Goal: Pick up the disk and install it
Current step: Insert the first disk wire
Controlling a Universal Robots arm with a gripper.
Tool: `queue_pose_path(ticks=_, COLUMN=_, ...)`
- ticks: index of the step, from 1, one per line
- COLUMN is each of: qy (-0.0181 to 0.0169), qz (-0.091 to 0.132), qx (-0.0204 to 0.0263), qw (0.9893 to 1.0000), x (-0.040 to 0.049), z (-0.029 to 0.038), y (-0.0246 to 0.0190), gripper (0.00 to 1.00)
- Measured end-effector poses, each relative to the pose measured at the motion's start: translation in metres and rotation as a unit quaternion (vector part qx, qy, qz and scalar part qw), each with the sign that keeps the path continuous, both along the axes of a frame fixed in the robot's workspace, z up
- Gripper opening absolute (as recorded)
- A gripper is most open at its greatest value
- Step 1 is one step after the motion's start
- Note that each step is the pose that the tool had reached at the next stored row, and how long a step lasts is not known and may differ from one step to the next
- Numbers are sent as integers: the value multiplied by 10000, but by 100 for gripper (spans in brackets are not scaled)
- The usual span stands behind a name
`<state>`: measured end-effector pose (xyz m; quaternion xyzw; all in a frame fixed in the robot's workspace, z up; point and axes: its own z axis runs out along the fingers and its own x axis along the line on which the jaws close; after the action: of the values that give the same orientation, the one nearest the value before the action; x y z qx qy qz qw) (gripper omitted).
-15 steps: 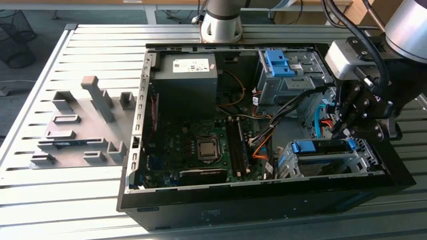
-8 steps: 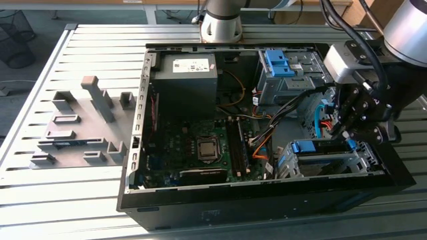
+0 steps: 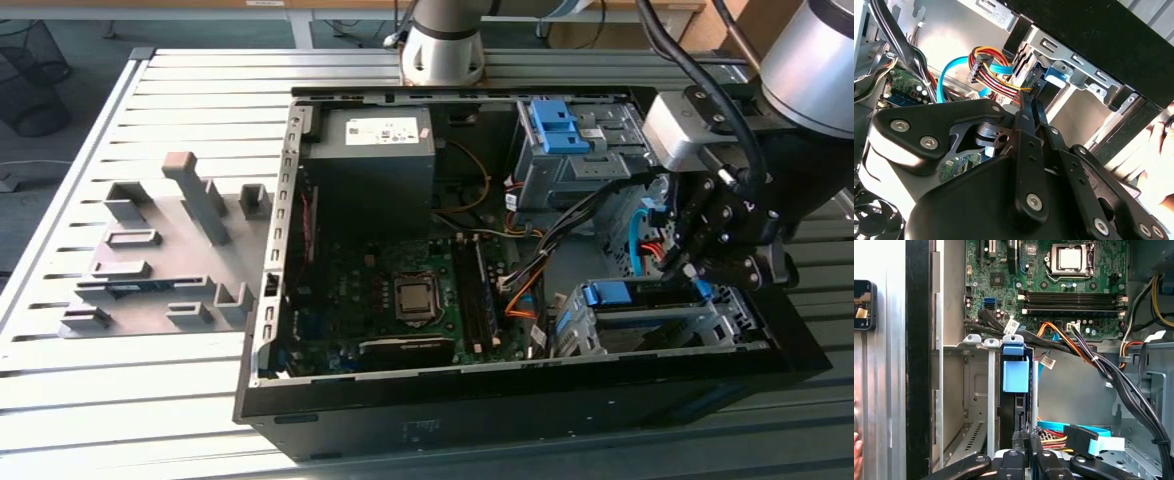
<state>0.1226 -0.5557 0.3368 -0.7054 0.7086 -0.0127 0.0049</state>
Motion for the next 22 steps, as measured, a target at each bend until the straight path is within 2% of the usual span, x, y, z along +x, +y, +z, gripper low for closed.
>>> queue_pose_path(ticks=18, qy=-3, qz=-10, qx=1, qw=10000, x=-14, z=-23, y=0, gripper=16)
queue_pose_path(ticks=22, qy=-25, qz=-10, qx=3, qw=10000, x=-14, z=-6, y=0, gripper=16)
